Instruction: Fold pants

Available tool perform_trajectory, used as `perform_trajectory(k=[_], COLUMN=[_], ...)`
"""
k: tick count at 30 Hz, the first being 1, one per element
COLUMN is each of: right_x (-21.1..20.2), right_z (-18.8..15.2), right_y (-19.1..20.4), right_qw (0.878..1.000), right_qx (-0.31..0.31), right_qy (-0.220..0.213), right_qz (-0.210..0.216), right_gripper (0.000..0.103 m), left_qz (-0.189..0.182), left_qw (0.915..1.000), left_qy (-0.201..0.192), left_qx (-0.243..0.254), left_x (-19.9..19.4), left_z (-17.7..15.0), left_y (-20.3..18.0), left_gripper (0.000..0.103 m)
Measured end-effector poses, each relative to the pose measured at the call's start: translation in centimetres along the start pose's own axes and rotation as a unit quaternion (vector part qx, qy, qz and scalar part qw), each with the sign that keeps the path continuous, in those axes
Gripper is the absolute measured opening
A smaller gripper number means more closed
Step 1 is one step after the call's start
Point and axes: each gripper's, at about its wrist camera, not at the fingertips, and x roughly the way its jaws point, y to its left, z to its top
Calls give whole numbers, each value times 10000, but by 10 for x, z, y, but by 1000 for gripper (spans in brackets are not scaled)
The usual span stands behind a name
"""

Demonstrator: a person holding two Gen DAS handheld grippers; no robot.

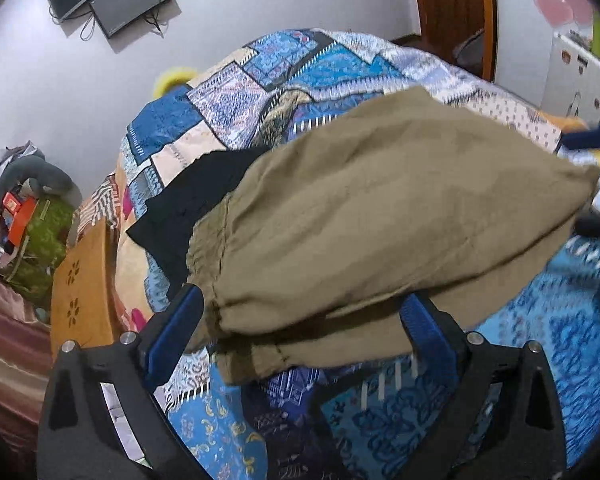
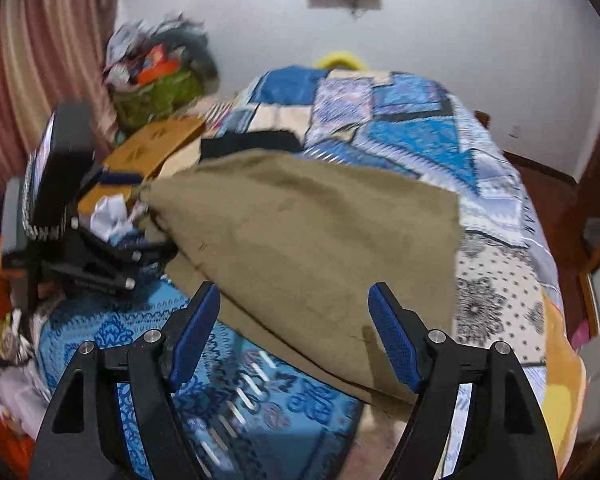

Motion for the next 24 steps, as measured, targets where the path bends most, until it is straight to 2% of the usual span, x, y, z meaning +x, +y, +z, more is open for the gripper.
perform_trajectory(k=[6,8,10,12,15,19,21,22,24], right_x=[24,30,35,39,39,31,27,25,22], right_z=[10,15,20,23,27,34,36,37,37], right_y=[14,19,22,22,18,11,11,11,11], right_qw=[9986,9978,9967,9959,9968,9981,9980,9980,9977], right_qx=[-416,-566,-763,-850,-724,-520,-531,-558,-586], right_qy=[240,279,262,298,245,22,-58,-100,-163], right_qz=[241,188,132,85,240,343,323,294,285], right_gripper=[73,72,65,43,25,15,11,11,10], left_qz=[-174,-267,-374,-442,-524,-477,-430,-336,-243], left_qw=[9997,9995,9991,9989,9984,9988,9990,9994,9997], left_qy=[-162,-156,-118,-59,-11,58,76,67,52], left_qx=[-51,-90,-142,-166,-187,-69,18,70,84], left_x=[-9,-10,-8,-6,-2,5,7,7,5], left_z=[21,24,25,24,19,10,10,10,10], left_y=[10,12,13,14,13,9,8,7,7], left_gripper=[100,100,100,100,100,96,80,75,48])
